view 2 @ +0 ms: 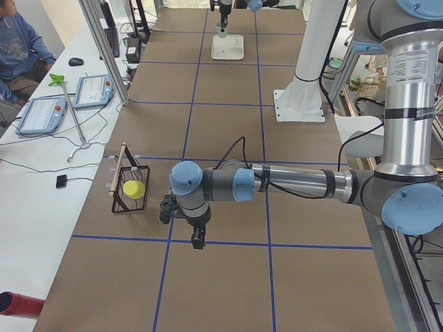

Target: Left arm grabs green cup and hands to right arm on tray

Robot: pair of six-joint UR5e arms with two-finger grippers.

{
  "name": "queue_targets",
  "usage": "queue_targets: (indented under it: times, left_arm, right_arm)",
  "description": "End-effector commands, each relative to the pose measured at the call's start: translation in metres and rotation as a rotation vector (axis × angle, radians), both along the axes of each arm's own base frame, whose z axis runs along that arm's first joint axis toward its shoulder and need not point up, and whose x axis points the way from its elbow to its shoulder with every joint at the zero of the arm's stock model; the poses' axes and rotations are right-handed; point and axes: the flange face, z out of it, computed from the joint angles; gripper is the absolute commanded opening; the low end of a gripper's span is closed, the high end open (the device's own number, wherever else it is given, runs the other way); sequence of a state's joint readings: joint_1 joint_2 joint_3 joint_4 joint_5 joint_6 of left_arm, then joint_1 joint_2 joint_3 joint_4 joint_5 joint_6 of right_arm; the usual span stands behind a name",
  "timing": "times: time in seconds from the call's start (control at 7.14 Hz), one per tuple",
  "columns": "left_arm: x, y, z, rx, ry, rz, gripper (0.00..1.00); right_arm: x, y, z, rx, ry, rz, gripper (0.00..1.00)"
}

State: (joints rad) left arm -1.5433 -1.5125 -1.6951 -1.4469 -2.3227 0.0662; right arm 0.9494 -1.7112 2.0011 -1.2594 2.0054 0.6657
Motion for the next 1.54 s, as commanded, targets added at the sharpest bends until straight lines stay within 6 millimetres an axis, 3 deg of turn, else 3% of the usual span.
queue_targets:
  times: [0.0, 0.42, 0.7, 0.84, 0.98, 1.12, 1.4]
  left_arm:
    - [0.0, -0.001, -0.001, -0.001, 0.003, -0.002, 1.0]
    - [0.0, -0.002, -0.001, 0.003, 0.003, -0.006, 1.0]
    - [0.0, -0.002, -0.001, 0.002, 0.003, -0.006, 1.0]
    - [0.0, -0.002, -0.001, 0.002, 0.003, -0.006, 1.0]
    - [0.0, -0.002, -0.001, 0.0, 0.003, -0.006, 1.0]
    - [0.0, -0.001, 0.001, -0.001, 0.002, -0.006, 1.0]
    - [0.0, -0.001, 0.003, -0.004, 0.002, -0.006, 1.0]
  right_arm:
    - [-0.026, 0.009, 0.043, 0.03, -0.04, 0.046, 0.0]
    - [-0.039, 0.016, 0.053, 0.032, -0.006, 0.047, 0.0]
    - [-0.043, 0.018, 0.053, 0.033, -0.005, 0.04, 0.29]
    - [-0.044, 0.017, 0.053, 0.035, -0.005, 0.039, 0.53]
    - [-0.046, 0.017, 0.051, 0.046, -0.003, 0.035, 0.93]
    - [-0.046, 0.016, 0.049, 0.049, -0.006, 0.039, 0.99]
    - [-0.038, 0.013, 0.032, 0.043, -0.049, 0.023, 1.0]
